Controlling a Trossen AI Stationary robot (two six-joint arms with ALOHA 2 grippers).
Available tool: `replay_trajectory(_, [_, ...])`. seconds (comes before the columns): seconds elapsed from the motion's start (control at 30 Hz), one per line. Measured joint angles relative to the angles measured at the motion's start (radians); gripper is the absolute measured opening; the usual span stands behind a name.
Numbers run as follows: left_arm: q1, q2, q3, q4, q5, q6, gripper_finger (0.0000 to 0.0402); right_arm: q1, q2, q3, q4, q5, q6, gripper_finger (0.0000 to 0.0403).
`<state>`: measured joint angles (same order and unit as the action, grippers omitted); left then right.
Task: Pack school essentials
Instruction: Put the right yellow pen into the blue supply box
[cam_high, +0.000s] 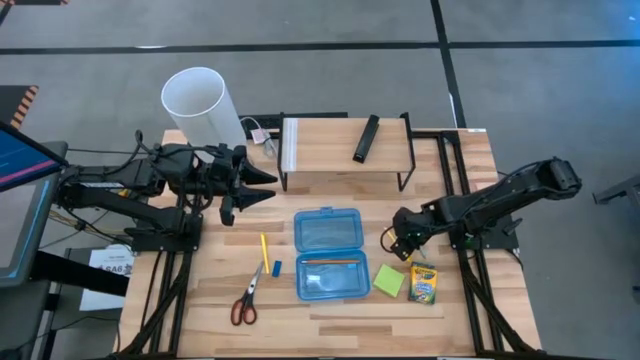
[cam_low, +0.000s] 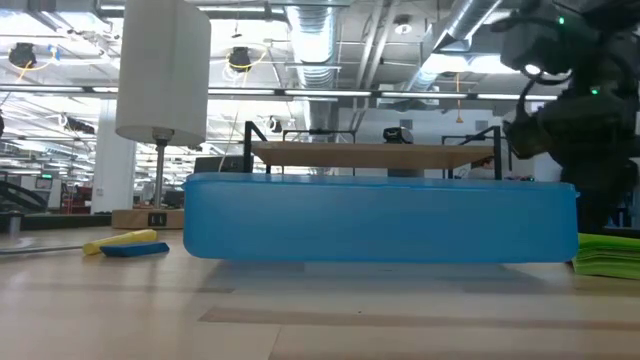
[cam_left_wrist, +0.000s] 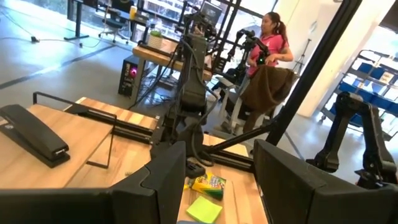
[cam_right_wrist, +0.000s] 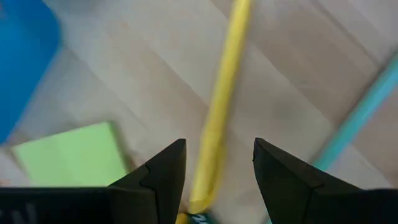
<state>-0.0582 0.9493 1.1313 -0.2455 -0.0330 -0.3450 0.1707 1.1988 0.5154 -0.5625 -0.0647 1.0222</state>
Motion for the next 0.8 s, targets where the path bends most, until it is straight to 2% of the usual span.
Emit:
replay_trajectory(0.47, [0.000, 0.000, 0.000, 0.000, -0.023, -0.017, 0.0176, 0.000, 0.002, -0.062, 0.076, 0.054, -0.018, 0.0208])
replay_trajectory(0.8, [0.000, 0.000, 0.000, 0.011, -0.035, -0.035, 0.0176, 0.006, 0.099, -0.044, 0.078, 0.069, -0.029, 0.0201])
